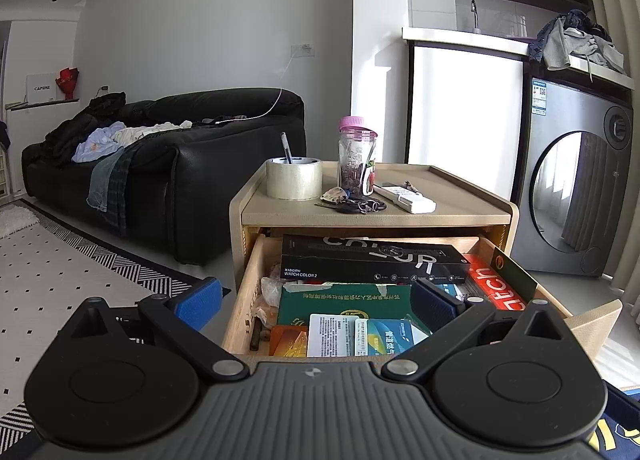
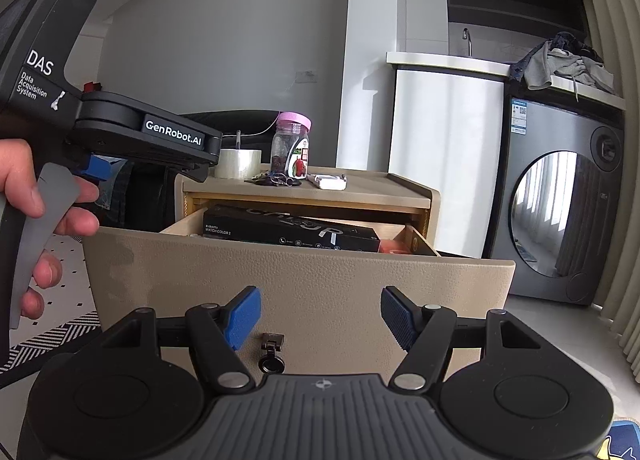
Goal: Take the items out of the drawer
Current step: 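Move the right tool to the drawer front's black ring pull, then close the right gripper around the black ring pull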
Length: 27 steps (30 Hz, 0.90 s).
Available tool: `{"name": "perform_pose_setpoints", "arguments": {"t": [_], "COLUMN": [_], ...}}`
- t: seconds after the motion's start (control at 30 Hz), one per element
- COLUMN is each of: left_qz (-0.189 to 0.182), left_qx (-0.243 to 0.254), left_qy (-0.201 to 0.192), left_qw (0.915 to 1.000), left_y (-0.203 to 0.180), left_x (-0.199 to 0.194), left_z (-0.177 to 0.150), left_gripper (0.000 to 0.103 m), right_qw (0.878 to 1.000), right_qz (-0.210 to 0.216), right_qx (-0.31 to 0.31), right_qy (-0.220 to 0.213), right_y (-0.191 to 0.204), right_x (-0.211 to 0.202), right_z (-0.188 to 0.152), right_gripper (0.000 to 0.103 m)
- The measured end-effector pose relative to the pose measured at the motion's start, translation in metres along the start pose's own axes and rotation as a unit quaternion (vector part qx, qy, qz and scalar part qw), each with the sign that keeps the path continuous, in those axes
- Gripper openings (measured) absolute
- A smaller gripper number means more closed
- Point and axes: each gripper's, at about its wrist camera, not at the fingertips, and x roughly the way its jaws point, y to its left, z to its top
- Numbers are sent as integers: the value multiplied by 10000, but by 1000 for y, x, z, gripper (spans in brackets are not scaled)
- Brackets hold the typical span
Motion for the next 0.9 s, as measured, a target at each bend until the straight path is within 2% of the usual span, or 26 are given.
{"name": "perform_pose_setpoints", "arguments": {"t": [0.33, 0.73, 0.9], "left_qz": [-55, -49, -38], "left_qx": [-29, 64, -68], "left_qy": [-39, -296, -366], "left_qw": [10000, 9995, 9993], "left_y": [2, -1, 5], "left_x": [-18, -41, -49], "left_z": [-14, -41, -52], "left_gripper": [103, 103, 103], "right_qw": [9999, 9998, 9998], "right_qz": [-28, -47, -6], "right_qx": [91, 164, 197], "right_qy": [-46, -41, -50], "right_y": [4, 8, 14], "right_x": [-4, 2, 9], "right_z": [-9, -29, -33], "right_gripper": [70, 70, 70]}}
